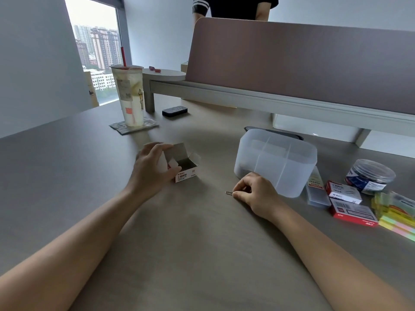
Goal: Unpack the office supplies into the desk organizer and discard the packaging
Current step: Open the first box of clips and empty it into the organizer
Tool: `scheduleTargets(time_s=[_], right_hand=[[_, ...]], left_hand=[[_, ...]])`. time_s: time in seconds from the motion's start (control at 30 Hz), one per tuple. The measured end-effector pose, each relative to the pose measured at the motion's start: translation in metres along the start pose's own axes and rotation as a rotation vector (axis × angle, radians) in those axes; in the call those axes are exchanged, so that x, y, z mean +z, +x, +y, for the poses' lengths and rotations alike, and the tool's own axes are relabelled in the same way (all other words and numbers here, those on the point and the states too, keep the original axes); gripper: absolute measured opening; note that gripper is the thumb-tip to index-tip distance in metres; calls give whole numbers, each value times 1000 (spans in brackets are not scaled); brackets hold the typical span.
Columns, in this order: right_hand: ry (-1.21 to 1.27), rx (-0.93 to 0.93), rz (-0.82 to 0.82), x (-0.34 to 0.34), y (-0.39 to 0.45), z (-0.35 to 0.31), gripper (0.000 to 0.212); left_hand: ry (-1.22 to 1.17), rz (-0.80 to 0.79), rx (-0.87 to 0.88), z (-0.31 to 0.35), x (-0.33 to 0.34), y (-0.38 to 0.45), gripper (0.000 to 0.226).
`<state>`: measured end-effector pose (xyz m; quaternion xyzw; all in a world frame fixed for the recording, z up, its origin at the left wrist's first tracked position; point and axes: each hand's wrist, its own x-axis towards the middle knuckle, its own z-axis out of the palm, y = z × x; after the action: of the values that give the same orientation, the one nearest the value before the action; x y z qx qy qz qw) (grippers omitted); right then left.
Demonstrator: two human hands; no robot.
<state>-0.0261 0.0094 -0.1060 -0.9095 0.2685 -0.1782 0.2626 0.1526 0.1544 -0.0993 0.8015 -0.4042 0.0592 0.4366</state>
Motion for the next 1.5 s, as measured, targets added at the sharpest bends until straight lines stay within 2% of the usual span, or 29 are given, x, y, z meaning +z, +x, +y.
scheduleTargets(time_s=[0.13,0.37,0.47,0.6,0.7,0.87,0.93,1.0,1.1,1.2,1.33,1.5], right_hand=[[5,4,-76,-3,-2,0,3],[-10,-13,-151,-6,-4,-2,10],[77,6,-153,-8,-5,-3,13],[7,17,-198,-9,-5,-6,12],[-48,-19,-195,-9,-7,-5,9],[12,-84,-59,-18,-19,2,12],[76,-96,8,-28,-24,2,22],[101,-131,95,-39,-29,0,32],[146,-165,260,-56,-33,-1,30],[201,-136,378,-71,-29,5,28],[277,-62,416,-82,-21,9,15],[209,-68,385,-86,-5,1,12]], left_hand=[[33,-31,40,12,4,-2,51],[74,-74,128,19,11,-5,54],[156,-173,170,19,13,-4,70],[301,-321,151,14,19,2,74],[347,-370,126,7,22,5,76],[263,-205,251,15,22,5,79],[231,-186,316,30,27,9,82],[209,-221,344,48,36,16,84],[136,-403,276,71,56,30,80],[45,-512,220,81,71,40,78],[-41,-548,155,79,74,40,73],[-64,-550,213,86,61,16,72]])
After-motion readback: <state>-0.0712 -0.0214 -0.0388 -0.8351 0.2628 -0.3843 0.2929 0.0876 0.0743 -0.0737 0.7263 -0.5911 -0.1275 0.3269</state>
